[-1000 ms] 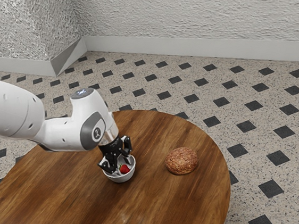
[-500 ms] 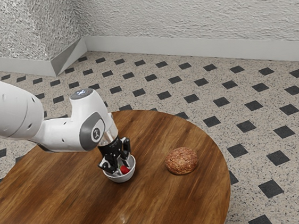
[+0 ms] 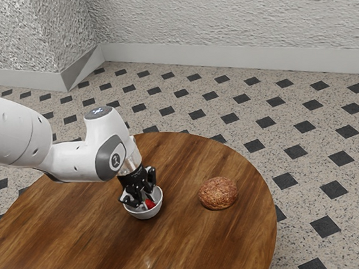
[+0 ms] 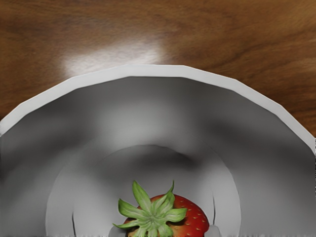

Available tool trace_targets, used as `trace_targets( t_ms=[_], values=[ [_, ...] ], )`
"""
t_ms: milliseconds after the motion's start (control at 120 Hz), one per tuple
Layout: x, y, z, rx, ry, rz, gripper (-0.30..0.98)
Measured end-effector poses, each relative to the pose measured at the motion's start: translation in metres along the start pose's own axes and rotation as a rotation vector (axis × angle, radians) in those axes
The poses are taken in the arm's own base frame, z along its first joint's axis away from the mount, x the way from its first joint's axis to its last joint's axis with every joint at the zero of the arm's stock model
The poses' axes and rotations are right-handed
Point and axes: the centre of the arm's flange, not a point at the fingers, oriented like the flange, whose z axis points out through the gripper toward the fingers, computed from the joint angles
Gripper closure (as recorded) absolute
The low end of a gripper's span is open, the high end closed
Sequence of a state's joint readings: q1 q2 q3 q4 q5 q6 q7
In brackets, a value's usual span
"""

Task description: Take strawberry from the bowl

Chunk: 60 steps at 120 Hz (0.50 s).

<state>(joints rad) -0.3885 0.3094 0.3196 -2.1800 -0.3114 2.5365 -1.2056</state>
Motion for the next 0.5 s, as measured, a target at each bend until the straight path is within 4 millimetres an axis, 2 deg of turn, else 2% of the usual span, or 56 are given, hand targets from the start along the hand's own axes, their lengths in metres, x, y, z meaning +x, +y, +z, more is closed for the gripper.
trace_targets(
  t_ms=[167, 433, 500],
  values=[
    [-0.002, 0.002, -0.018, -0.018, -0.010, 0.001, 0.66],
    [-0.007, 0.006, -0.075, -0.073, -0.025, 0.026, 0.70],
    [-0.008, 0.014, -0.090, -0.093, -0.012, 0.046, 0.71]
  ],
)
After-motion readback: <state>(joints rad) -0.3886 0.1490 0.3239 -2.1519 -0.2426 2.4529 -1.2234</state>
